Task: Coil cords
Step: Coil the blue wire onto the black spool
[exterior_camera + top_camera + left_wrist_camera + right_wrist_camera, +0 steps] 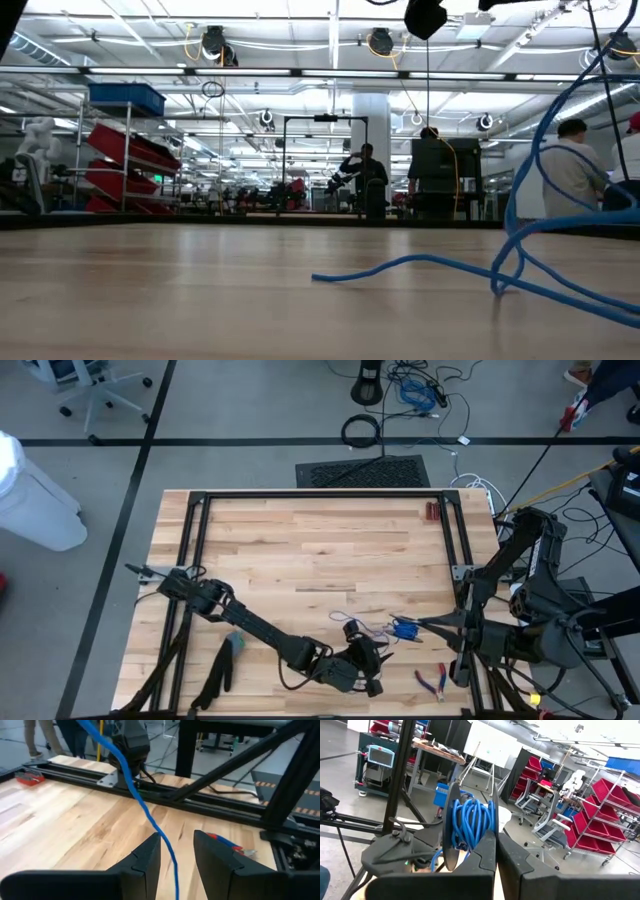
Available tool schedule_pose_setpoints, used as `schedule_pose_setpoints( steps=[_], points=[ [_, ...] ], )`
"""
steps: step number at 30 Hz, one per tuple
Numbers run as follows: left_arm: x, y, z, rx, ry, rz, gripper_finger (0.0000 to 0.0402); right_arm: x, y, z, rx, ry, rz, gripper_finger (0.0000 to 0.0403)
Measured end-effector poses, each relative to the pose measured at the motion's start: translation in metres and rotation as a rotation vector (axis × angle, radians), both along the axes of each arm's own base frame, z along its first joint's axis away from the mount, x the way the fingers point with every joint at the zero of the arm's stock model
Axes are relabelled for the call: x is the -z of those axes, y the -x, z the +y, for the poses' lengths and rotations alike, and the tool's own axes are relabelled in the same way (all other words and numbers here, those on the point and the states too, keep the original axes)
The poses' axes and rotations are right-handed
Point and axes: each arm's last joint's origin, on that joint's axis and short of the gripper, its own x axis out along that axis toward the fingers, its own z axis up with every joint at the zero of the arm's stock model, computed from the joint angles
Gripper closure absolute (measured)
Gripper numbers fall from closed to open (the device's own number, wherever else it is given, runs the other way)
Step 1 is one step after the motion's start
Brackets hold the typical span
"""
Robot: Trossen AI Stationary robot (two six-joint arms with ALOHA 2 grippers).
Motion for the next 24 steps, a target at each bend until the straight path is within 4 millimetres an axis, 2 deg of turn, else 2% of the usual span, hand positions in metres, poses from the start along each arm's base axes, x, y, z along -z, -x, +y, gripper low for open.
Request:
schedule_pose_setpoints(
  steps=[8, 10, 13, 14, 24],
  points=[
    [-0.0002, 0.0002, 0.0024, -0.054, -0.044, 0.002, 0.0289, 0.0000, 0.0000, 0.0000, 0.000, 0.000, 0.000, 0.0403],
    [-0.0002, 0.0007, 0.0015, -0.053, -0.052, 0.004, 0.0318, 0.0000, 0.0000, 0.0000, 0.000, 0.000, 0.000, 0.0403],
    [-0.0003, 0.0011, 0.0005, -0.047, -0.070, 0.008, 0.0381, 0.0000, 0.0000, 0.0000, 0.000, 0.000, 0.000, 0.0403],
    [-0.0002, 0.0012, 0.0003, -0.046, -0.074, 0.010, 0.0390, 0.0000, 0.0000, 0.0000, 0.000, 0.000, 0.000, 0.0403],
    [0.0030, 0.0085, -0.0069, -0.021, -0.134, 0.083, 0.0399, 0.0000, 0.0002, 0.0001, 0.000, 0.004, 0.001, 0.0403]
  ],
)
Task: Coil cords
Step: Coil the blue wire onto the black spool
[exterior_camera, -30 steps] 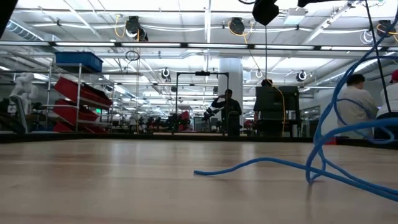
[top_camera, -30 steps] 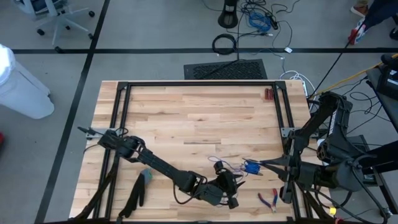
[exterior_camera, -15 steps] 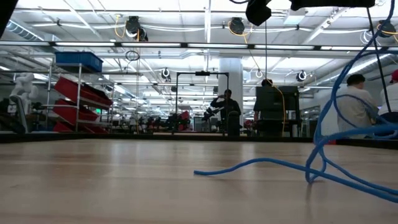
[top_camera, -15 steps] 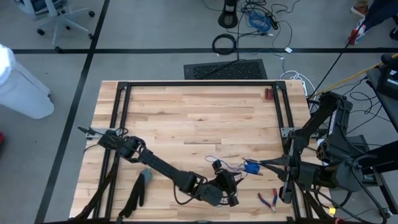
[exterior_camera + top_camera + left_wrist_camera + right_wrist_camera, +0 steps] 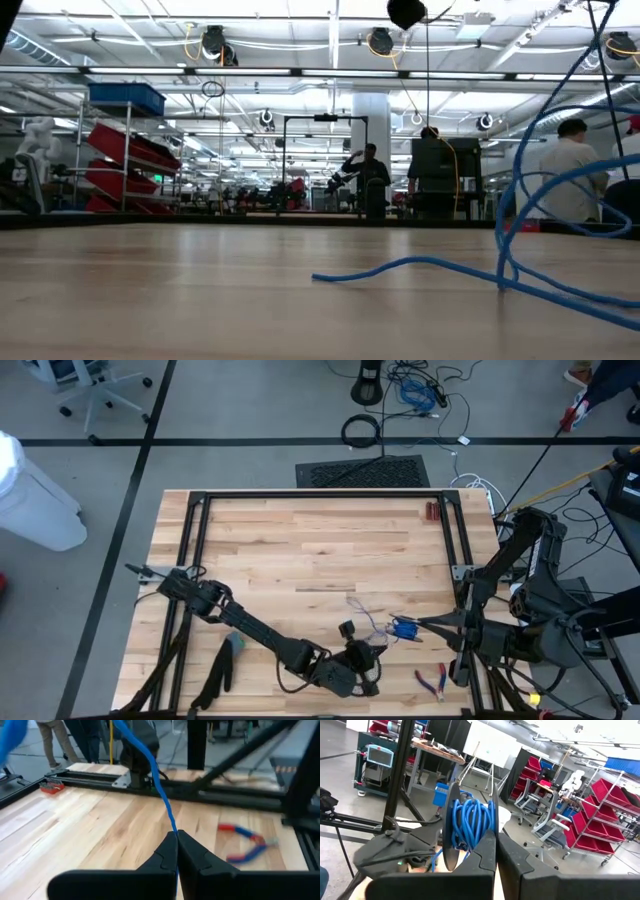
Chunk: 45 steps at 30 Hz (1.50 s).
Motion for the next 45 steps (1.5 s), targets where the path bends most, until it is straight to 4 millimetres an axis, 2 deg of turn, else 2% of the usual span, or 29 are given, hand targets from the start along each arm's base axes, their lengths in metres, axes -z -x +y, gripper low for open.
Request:
schedule_pose_setpoints(
  steps=[10, 26, 33, 39, 45],
  points=[
    [0.007, 0.032, 0.009, -0.169, -0.132, 0.271, 0.0401, -0.002, 0.010, 0.006, -0.042, 0.000, -0.007, 0.0403],
    [0.010, 0.094, 0.043, -0.471, -0.243, 0.616, 0.0401, -0.011, 0.016, 0.008, -0.062, 0.005, -0.033, 0.0402],
    [0.010, 0.100, 0.040, -0.492, -0.240, 0.617, 0.0401, -0.019, 0.017, 0.006, -0.055, 0.010, -0.057, 0.0402],
    [0.009, 0.101, 0.040, -0.488, -0.244, 0.620, 0.0401, -0.008, 0.014, 0.007, -0.052, 0.008, -0.021, 0.0402],
    [0.008, 0.106, 0.037, -0.476, -0.258, 0.658, 0.0400, -0.006, 0.010, 0.005, -0.031, 0.002, -0.018, 0.0402]
  ],
)
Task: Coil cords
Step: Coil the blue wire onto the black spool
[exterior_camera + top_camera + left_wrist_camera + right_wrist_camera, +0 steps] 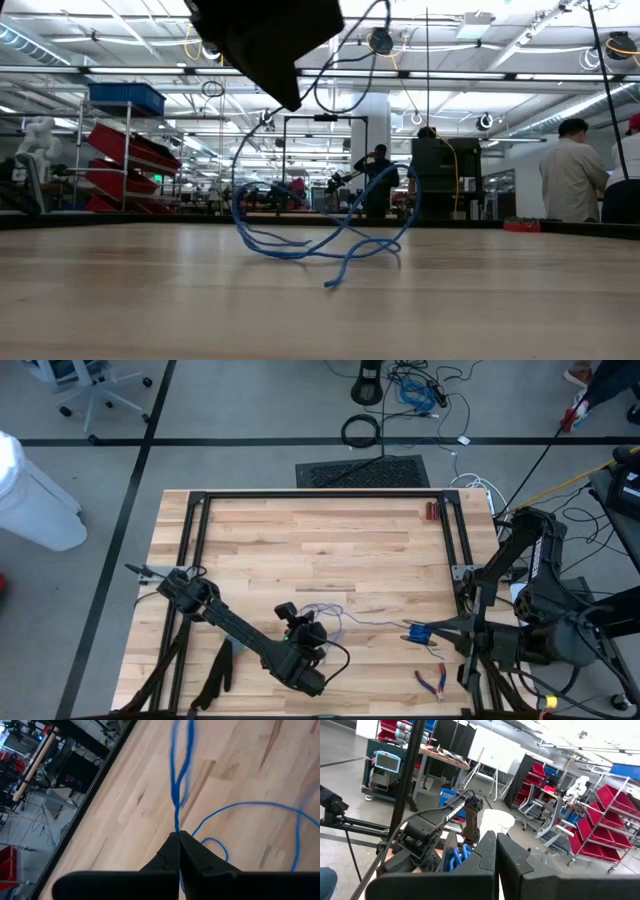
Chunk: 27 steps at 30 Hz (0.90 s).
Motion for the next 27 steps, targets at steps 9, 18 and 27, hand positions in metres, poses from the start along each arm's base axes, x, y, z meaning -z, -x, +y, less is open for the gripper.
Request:
schedule_pose_setpoints(
  steps=[9, 18, 27],
  points=[
    [-0.017, 0.013, -0.012, 0.067, 0.065, 0.056, 0.0320, 0.000, -0.003, -0.002, 0.013, 0.002, 0.001, 0.0402],
    [-0.083, 0.043, -0.035, 0.175, 0.157, -0.233, 0.0254, 0.001, -0.004, -0.002, 0.019, 0.004, 0.004, 0.0403],
    [-0.139, 0.032, -0.059, 0.371, -0.035, -0.520, 0.0253, 0.005, -0.015, -0.008, 0.049, -0.007, 0.014, 0.0403]
  ],
)
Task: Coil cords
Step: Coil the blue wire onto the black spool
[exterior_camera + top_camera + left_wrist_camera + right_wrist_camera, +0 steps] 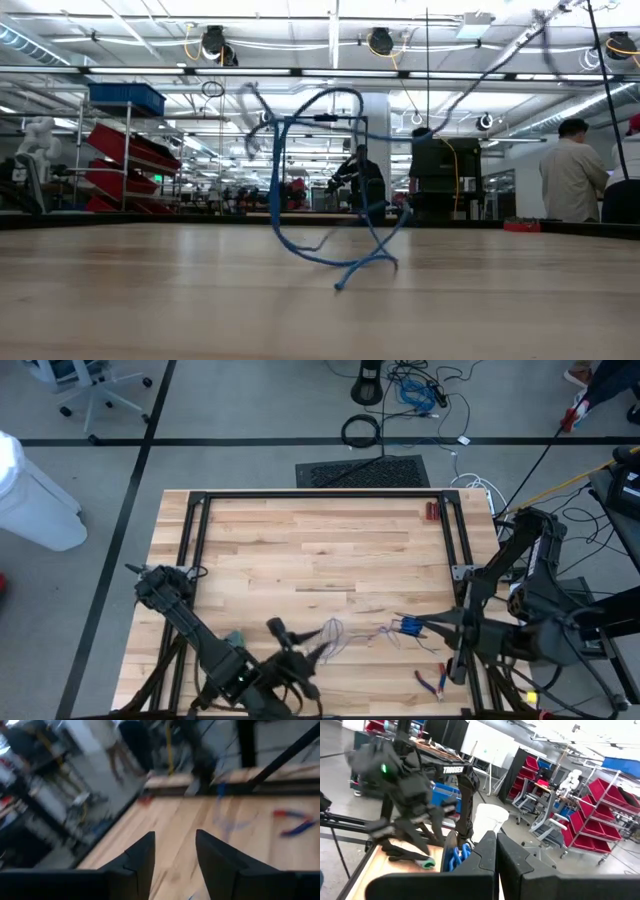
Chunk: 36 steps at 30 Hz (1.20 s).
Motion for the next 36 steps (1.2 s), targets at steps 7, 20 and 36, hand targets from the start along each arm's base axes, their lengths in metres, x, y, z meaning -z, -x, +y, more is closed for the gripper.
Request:
schedule_pose_setpoints(
  steps=[7, 20, 36],
  points=[
    [-0.041, -0.031, -0.004, 0.261, -0.013, -0.184, 0.0253, 0.000, -0.009, -0.001, -0.117, -0.029, -0.005, 0.0403],
    [-0.047, -0.059, 0.013, 0.391, -0.092, -0.303, 0.0253, 0.001, -0.009, 0.000, -0.167, -0.039, -0.001, 0.0403],
    [-0.051, -0.068, 0.020, 0.460, -0.108, -0.379, 0.0253, 0.003, -0.020, -0.001, -0.182, -0.038, 0.002, 0.0403]
  ],
)
